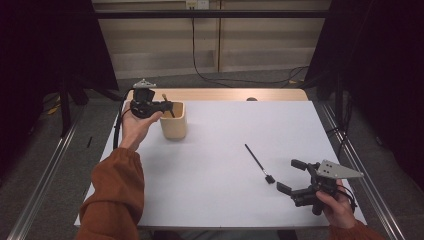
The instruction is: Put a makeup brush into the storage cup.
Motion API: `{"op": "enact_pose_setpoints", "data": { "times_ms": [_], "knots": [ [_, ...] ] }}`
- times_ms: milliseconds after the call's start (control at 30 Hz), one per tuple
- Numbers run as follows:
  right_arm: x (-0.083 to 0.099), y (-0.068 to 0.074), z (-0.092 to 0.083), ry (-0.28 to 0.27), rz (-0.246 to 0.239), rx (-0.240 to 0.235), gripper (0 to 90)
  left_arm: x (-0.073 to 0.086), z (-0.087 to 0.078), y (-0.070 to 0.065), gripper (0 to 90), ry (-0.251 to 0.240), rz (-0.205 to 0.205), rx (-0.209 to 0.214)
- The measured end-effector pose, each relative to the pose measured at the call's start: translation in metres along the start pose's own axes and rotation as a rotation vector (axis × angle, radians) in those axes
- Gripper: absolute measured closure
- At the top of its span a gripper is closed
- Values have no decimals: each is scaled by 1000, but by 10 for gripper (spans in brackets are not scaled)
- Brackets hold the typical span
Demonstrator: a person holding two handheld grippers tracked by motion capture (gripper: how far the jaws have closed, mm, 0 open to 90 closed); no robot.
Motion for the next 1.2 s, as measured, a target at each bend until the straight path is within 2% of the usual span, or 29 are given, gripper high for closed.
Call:
{"op": "enact_pose_setpoints", "data": {
  "times_ms": [33, 100, 133, 333, 500, 700, 800, 967, 1067, 1200],
  "knots": [
    [0, 0, 0, 1, -2, 1, 4, 0, -1, 1, 836, 7, -7, 16],
    [0, 0, 0, -1, -1, 0, 4, 1, -1, 1, 830, 7, 3, 7],
    [0, 0, 0, -1, 0, 1, 4, 1, -1, 1, 822, 4, -4, 16],
    [0, 0, 0, -1, -1, -1, 4, 1, -1, 1, 698, -7, -6, 7],
    [0, 1, 0, 1, -4, -5, 3, 1, -2, 5, 463, -21, -36, -21],
    [0, 1, 0, -1, -1, -5, 4, 1, -7, 13, 234, -38, -47, -43],
    [0, 1, -1, 0, -2, -2, 4, 1, -7, 14, 155, -35, -53, -55],
    [-1, 0, -1, -2, -2, 1, 5, 1, -10, 14, 71, -65, -48, -36],
    [0, -1, -1, -4, -2, 3, 5, 4, -12, 15, 38, -78, -67, -30],
    [-1, 0, -1, -5, -5, 3, 5, 12, -18, 21, 38, -80, -76, -28]
  ]
}}
Point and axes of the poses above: each handheld gripper's, and its own axes: z roughly forward along the jaws, x roughly out of its underside, y roughly to its left, the point moved 6 cm from there along z, roughly forward along the jaws, and after that the axes turned 7 degrees about -z, right-handed, at the moved point
